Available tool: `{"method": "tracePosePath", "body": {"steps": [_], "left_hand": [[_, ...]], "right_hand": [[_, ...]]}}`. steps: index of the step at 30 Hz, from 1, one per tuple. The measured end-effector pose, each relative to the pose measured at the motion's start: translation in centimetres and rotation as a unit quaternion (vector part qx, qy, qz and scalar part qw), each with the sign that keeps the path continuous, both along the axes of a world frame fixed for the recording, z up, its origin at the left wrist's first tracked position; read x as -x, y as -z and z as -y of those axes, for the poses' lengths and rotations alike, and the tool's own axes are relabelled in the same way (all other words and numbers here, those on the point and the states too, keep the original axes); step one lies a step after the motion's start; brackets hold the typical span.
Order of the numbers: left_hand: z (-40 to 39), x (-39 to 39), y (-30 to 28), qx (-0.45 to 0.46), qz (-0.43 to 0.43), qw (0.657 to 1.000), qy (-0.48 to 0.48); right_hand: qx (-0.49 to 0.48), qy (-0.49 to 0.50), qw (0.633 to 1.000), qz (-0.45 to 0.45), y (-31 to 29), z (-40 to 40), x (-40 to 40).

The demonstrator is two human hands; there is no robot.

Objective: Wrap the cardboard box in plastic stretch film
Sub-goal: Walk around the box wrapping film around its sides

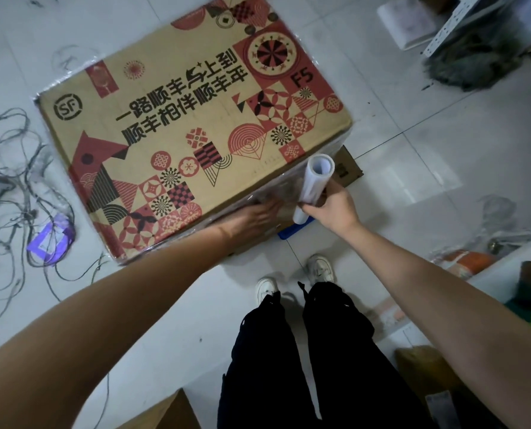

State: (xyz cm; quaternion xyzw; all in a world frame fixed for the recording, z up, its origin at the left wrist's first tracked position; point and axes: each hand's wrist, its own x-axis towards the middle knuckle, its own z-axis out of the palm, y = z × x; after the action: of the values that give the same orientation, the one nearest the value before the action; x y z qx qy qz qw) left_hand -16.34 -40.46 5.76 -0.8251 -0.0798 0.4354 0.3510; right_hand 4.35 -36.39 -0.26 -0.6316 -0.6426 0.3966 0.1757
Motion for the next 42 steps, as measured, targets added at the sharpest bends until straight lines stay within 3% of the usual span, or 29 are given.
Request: {"method": "tracePosePath", "body": {"steps": [3,6,13,17,22,25,33,36,39,42], "left_hand": [[0.0,-0.5,-0.4,0.000,-0.031,1.000,-0.004],[0.2,-0.3,-0.5,-0.021,-0.029,0.999,0.006],[-0.1,-1.6,-0.5,0.016,-0.064,0.997,-0.048],[0.5,-3.1,0.5,0.085,0.008,0.990,-0.110],[-0.6,-4.2,1.2,0.098,0.003,0.978,-0.186],[-0.9,-3.7,2.0,0.105,0.055,0.961,-0.249],[-1.0,-2.4,2.2,-0.012,0.042,0.991,-0.125],[-0.8,-2.6,2.0,0.000,0.021,0.990,-0.137],[-0.8,-3.0,2.1,0.024,0.031,0.985,-0.169],[-0.9,-3.2,2.4,0.039,0.055,0.980,-0.188]], "right_hand": [[0.043,-0.070,0.997,0.003,-0.3,-0.5,-1.5],[0.073,-0.091,0.992,-0.049,-0.6,-0.8,-2.4],[0.091,-0.063,0.994,-0.024,-0.1,-2.5,-1.7],[0.089,-0.048,0.995,-0.007,0.4,-3.0,-1.2],[0.038,-0.051,0.997,0.050,0.4,-2.9,-1.4],[0.038,-0.029,0.998,0.045,0.7,-2.4,-1.7],[0.020,-0.057,0.996,0.062,0.6,-3.5,-2.6],[0.083,-0.048,0.995,-0.002,0.6,-4.0,-3.0],[0.147,0.042,0.978,-0.139,0.5,-3.6,-2.7],[0.152,0.098,0.963,-0.199,0.2,-3.1,-1.7]]}}
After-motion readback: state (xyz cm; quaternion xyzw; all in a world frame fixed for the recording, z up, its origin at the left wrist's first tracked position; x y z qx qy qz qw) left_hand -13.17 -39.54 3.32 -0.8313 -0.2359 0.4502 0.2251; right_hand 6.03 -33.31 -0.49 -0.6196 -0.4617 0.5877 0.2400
